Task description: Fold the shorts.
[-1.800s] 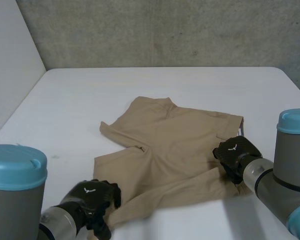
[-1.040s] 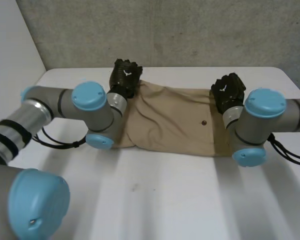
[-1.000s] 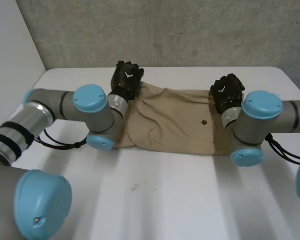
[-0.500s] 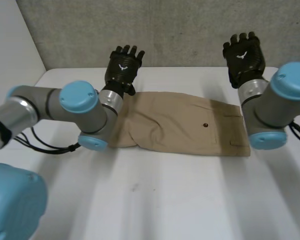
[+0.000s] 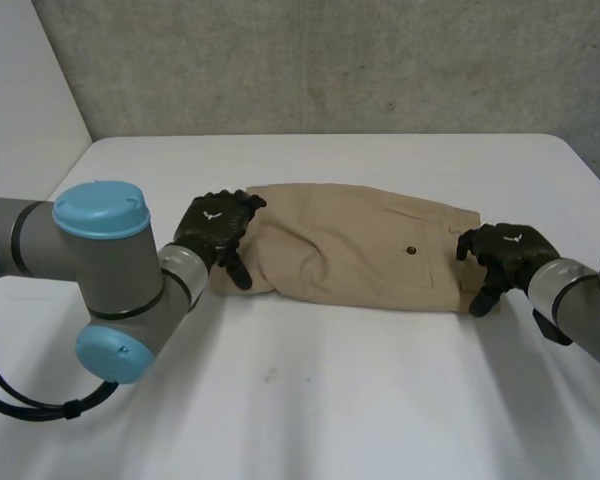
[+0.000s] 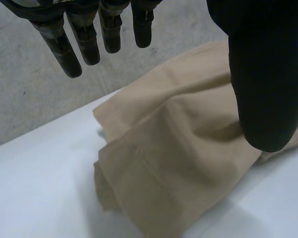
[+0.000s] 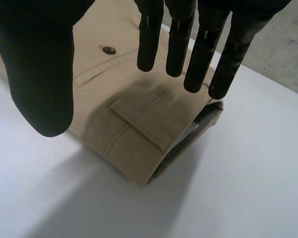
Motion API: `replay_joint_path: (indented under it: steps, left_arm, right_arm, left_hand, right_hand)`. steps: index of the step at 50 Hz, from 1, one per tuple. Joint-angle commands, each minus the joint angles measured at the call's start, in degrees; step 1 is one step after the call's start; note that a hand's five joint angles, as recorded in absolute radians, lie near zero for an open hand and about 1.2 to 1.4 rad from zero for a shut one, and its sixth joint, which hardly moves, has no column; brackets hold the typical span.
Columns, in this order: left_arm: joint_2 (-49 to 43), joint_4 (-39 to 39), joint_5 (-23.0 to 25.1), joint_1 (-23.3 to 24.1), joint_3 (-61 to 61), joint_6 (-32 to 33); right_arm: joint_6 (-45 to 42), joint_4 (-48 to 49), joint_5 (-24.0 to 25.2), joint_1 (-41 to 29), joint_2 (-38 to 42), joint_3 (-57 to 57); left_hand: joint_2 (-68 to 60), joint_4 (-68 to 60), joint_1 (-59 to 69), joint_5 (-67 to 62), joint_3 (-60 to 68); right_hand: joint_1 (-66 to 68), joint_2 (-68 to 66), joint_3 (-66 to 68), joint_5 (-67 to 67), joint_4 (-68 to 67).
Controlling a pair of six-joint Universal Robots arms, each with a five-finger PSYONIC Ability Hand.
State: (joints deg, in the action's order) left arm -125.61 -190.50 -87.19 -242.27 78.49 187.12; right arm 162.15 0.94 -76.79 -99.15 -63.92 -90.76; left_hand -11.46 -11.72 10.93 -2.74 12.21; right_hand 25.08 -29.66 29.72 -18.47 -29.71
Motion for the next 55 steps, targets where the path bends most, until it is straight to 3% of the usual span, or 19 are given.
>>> replay_joint_path:
  steps: [1,13,16,17,30,39,43,50,55]
  left_arm:
    - [-0.07,-0.31,0.0,-0.84,1.93,0.09]
    - [0.54,-0.31,0.09,-0.84,4.21,0.0]
    - [0.63,-0.31,0.09,-0.75,4.57,0.0]
    - [0.72,-0.31,0.09,-0.75,4.65,0.0]
    - [6.34,-0.31,0.36,-1.45,8.52,0.0]
    - [9.94,-0.39,0.62,-3.21,12.56,0.09]
    - [10.21,-0.39,0.71,-3.47,13.44,0.09]
    - [10.39,-0.39,0.62,-3.38,13.71,0.09]
    - [11.09,-0.39,0.62,-3.3,13.97,0.09]
  right_arm:
    - [-0.51,7.84,-0.55,0.1,3.97,-1.61]
    - [-6.22,12.94,-2.92,0.1,7.93,-1.26]
    - [-6.84,14.09,-3.54,0.19,8.02,-1.26]
    - [-6.84,14.35,-3.63,0.19,8.02,-1.17]
    - [-9.65,11.99,-5.56,5.37,2.39,-1.35]
    - [-30.38,5.74,-5.65,12.49,0.72,2.43]
    - [-36.28,5.65,-5.82,9.52,0.29,6.37]
    - [-36.99,6.44,-4.68,-0.06,-0.68,11.57]
    - [-38.13,10.66,-0.03,-13.5,3.0,13.07]
  left_hand:
    - [0.07,0.33,0.46,1.35,-0.82]
    - [0.41,0.67,0.13,1.68,-1.16]
    - [0.41,0.67,0.13,1.68,-1.16]
    - [0.41,0.67,0.13,1.68,-1.16]
    - [0.91,1.17,-0.37,2.18,-1.66]
    - [1.25,1.51,-0.71,2.52,-2.0]
    - [1.42,1.68,-0.88,2.69,-2.17]
    - [1.42,1.68,-0.88,2.69,-2.17]
    - [1.42,1.68,-0.88,2.69,-2.17]
  right_hand:
    - [12.42,-7.84,7.78,-9.03,-7.79]
    - [24.34,-19.76,19.7,-20.95,-19.71]
    - [51.69,-47.11,47.05,-48.31,-47.06]
    - [54.89,-50.31,50.24,-51.5,-50.26]
    - [54.92,-50.34,50.28,-51.53,-50.29]
    - [54.92,-50.34,50.28,-51.53,-50.29]
    - [54.92,-50.34,50.28,-51.53,-50.29]
    - [54.92,-50.34,50.28,-51.53,-50.29]
    - [54.92,-50.34,50.28,-51.53,-50.29]
